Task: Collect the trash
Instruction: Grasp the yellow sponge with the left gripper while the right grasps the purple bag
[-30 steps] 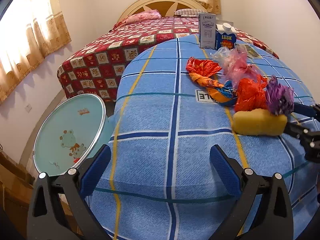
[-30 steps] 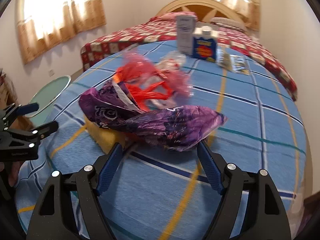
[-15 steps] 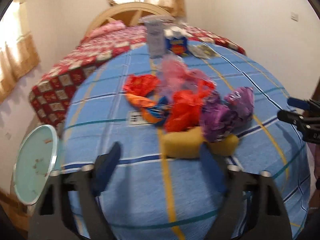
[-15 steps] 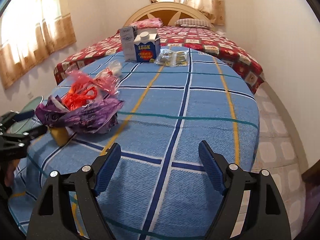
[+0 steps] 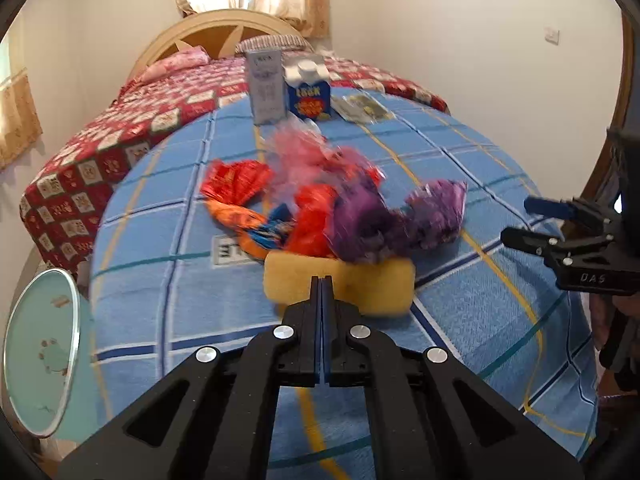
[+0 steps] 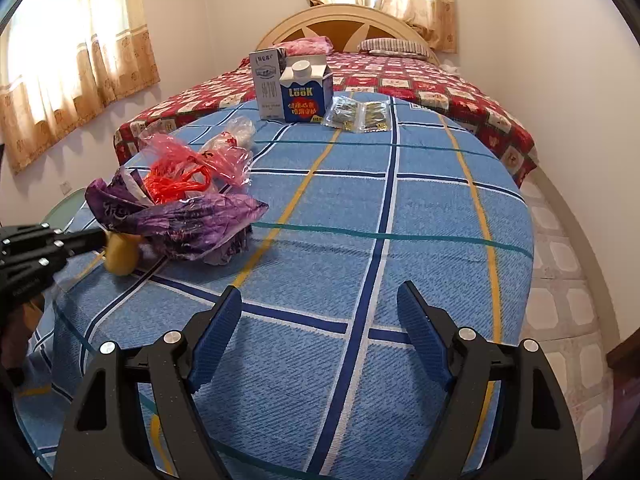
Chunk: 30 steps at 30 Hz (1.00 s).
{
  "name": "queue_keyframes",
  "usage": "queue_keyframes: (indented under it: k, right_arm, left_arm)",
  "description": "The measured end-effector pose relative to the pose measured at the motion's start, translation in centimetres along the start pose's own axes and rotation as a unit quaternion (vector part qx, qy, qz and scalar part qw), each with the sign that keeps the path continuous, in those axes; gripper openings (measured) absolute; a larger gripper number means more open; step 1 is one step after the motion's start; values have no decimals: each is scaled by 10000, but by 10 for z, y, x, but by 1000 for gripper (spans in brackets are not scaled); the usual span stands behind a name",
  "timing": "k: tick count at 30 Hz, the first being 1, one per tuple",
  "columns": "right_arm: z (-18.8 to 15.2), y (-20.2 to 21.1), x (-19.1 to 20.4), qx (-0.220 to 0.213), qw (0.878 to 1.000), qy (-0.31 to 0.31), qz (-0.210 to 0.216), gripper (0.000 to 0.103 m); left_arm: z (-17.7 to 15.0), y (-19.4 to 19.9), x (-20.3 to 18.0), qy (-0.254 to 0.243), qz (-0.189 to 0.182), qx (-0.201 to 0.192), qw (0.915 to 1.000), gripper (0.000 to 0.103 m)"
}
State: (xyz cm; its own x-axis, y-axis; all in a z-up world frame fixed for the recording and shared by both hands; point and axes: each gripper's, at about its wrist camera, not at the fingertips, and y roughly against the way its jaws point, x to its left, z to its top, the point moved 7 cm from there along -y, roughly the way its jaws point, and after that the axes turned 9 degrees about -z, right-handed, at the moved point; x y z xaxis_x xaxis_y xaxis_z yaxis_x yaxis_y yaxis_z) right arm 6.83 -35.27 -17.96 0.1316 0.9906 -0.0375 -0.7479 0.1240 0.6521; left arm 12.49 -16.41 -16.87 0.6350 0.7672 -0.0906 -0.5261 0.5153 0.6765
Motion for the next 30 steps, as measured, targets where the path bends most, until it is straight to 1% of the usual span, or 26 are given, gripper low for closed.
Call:
queue_keyframes:
  k: [2, 4, 6, 7, 8, 9, 10, 11, 13, 15, 16, 17, 18, 19, 20, 21, 22, 23, 25, 28, 30]
  right_arm:
    - [-1, -1, 0, -1, 10000, -6, -12, 79]
    - [-3, -3, -2, 20, 10000, -14, -32, 79]
    - [-3, -4, -3, 20, 10000, -22, -50, 79]
    - [-3, -4, -4, 17, 10000, -26, -63, 79]
    - [-3, -4, -5, 15, 10000, -32, -71, 79]
    - [-3, -4, -8, 10, 10000, -66, -73, 79]
    - [-4, -4, -8, 10, 9999, -81, -71, 79]
    - [-4, -4, -9, 12, 9999, -92, -66, 79]
    - [-4, -4, -9, 4, 9999, -107, -61, 79]
    - [-4, -4, -9, 2, 9999, -113, -44, 79]
    - [-3, -4, -8, -1, 9999, -108, -25, 79]
    - [-3, -4, -7, -7, 10000, -97, -14, 79]
    - [-3, -4, -7, -3, 10000, -96, -7, 79]
    - [-3, -3, -7, 1, 9999, -101, -4, 79]
    - [-3, -3, -6, 3, 9999, -106, 2, 79]
    - [-2, -3, -6, 2, 9999, -113, 9, 79]
    - [-1, -3, -4, 9, 9999, -132, 29, 79]
    - [0, -2, -3, 14, 9999, -144, 51, 79]
    - [6, 0, 2, -30, 9998, -141, 116, 79]
    - [16, 4, 13, -114, 9997, -70, 197, 79]
    - [23, 5, 21, -156, 9995, -48, 266, 79]
  left_arm:
    - [2, 6, 6, 4, 63, -61, 10000, 0]
    - [1, 5, 10, 12, 108, -16, 9999, 0]
    - [1, 3, 10, 28, 57, 20, 10000, 5]
    - [1, 2, 10, 36, 88, 28, 10000, 24]
    - [0, 0, 9, 13, 97, 17, 10000, 22]
    - [-2, -2, 7, -37, 88, 60, 9999, 10]
    - [-3, -7, 6, -46, 50, 138, 9999, 1]
    - [-4, -9, 7, 28, -19, 161, 9999, 1]
    - [-3, -9, 9, 51, 73, 137, 9999, 2]
    - [-3, -11, 10, 91, 62, 149, 9998, 6]
    - [-3, -12, 12, 136, 61, 152, 9998, 16]
    - [-3, -12, 13, 164, 92, 149, 9997, 34]
    - [-2, -13, 15, 180, 164, 120, 9996, 39]
    - [-2, -14, 15, 171, 171, 117, 9996, 38]
    - [-3, -17, 15, 153, 133, 153, 9997, 27]
    - [-4, -19, 13, 151, 15, 185, 9997, 19]
    - [-5, -20, 12, 151, -55, 205, 9997, 12]
    - [-6, -20, 10, 84, -27, 213, 9997, 7]
    - [-5, -18, 7, 13, -33, 202, 9998, 4]
    - [-2, -5, 7, 24, -104, 115, 9999, 3]
    - [1, 9, 12, -35, 5, -11, 10000, 3]
